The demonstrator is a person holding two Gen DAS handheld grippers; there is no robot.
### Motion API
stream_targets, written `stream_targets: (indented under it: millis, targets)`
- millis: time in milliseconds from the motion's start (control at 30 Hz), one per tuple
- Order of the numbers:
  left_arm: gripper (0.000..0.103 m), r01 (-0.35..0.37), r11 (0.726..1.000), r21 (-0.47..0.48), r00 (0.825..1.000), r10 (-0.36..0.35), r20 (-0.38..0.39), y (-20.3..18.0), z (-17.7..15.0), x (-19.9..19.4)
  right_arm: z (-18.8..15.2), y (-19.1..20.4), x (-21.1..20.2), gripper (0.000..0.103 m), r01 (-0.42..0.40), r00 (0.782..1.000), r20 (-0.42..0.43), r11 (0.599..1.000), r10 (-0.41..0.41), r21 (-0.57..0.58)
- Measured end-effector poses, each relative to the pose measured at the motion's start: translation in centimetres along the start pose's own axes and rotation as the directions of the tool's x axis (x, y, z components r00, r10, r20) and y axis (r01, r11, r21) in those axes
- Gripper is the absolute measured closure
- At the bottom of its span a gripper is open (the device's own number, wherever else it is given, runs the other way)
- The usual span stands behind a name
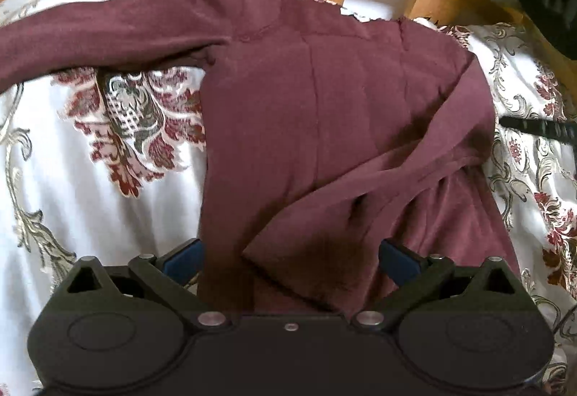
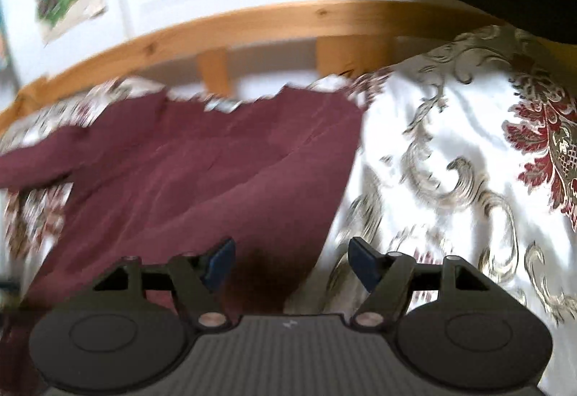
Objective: Fold small clothes
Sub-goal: 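Fold the held sleeve across the shirt back and open the right gripper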
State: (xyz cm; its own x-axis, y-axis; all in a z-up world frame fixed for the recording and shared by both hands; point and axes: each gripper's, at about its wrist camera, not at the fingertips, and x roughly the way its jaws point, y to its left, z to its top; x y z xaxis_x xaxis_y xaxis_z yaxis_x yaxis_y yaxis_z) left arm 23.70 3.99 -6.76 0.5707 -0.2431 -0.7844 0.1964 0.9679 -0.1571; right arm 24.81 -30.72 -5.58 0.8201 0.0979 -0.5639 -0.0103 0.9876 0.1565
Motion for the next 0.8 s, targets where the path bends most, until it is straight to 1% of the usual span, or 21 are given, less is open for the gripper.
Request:
stream_targets:
  millis: [67,133,200,233,267,300,333,400,500,567,600,667,700,733,767,800]
  targets:
    - [0.001,-0.007,1.0,-0.005,1.0,0.007,0.004,0.1,0.2,0.5,0.8,-0.5,1.6,0.028,0.041,0.999,0.026,0.999,-0.041,0.017]
    - [0.001,-0.019,1.0,-0.013,1.0,0.019,0.023,0.1,0.5,1.0,1.5,-0.7,3.4,0.028,0.081,0.996,0.032,0.997,-0.081,0.003]
    - [0.001,-0.033,0.999,-0.026,0.999,0.034,0.042,0.2,0.6,1.3,2.0,-1.0,4.6,0.03,0.086,0.995,0.038,0.996,-0.087,0.031]
    - [0.001,-0.039,0.999,-0.03,0.998,0.041,0.05,0.3,0.7,1.5,2.3,-1.2,5.1,0.034,0.079,0.996,0.042,0.995,-0.082,0.053]
    - [0.001,-0.047,0.998,-0.032,0.997,0.048,0.052,0.3,0.7,1.7,2.6,-1.4,5.6,0.056,0.075,0.996,0.042,0.995,-0.078,0.069]
    - [0.001,-0.056,0.998,-0.036,0.997,0.057,0.046,0.3,0.7,2.0,3.0,-1.5,6.2,0.09,0.086,0.996,0.029,0.993,-0.088,0.08]
    - [0.001,-0.067,0.997,-0.041,0.997,0.069,0.034,0.5,0.7,2.4,3.3,-1.6,6.5,0.096,0.101,0.994,0.022,0.991,-0.104,0.092]
    - [0.001,-0.075,0.995,-0.059,0.997,0.076,0.018,0.9,0.7,3.0,3.9,-2.0,6.3,0.097,0.092,0.993,0.059,0.987,-0.101,0.134]
    - [0.001,-0.068,0.993,-0.1,0.997,0.07,0.014,1.5,0.9,3.1,5.2,-2.6,5.7,0.097,0.125,0.983,0.117,0.98,-0.144,0.151]
    - [0.001,-0.068,0.992,-0.104,0.998,0.07,0.012,1.6,0.9,3.3,6.1,-3.6,5.9,0.097,0.136,0.981,0.111,0.974,-0.157,0.181]
    - [0.001,-0.075,0.993,-0.093,0.997,0.075,0.003,1.5,0.9,3.7,6.4,-4.0,6.2,0.097,0.158,0.979,0.096,0.97,-0.178,0.187]
    - [0.001,-0.096,0.994,-0.054,0.995,0.095,-0.013,1.1,0.8,4.5,6.5,-4.1,6.7,0.094,0.194,0.977,0.055,0.968,-0.205,0.16]
    - [0.001,-0.111,0.993,-0.027,0.994,0.111,-0.015,0.8,0.8,4.7,6.3,-4.0,6.6,0.093,0.189,0.979,0.052,0.972,-0.198,0.139]
    - [0.001,-0.118,0.993,-0.009,0.993,0.118,-0.012,0.5,0.7,4.7,5.9,-3.9,6.0,0.091,0.18,0.98,0.065,0.976,-0.189,0.119]
    - [0.001,-0.121,0.993,0.0,0.993,0.121,-0.009,0.3,0.8,4.6,5.4,-3.9,5.1,0.084,0.165,0.981,0.083,0.981,-0.174,0.102]
    - [0.001,-0.117,0.993,0.002,0.993,0.117,-0.009,0.2,0.8,4.5,4.7,-4.0,4.2,0.066,0.137,0.986,0.086,0.986,-0.146,0.096]
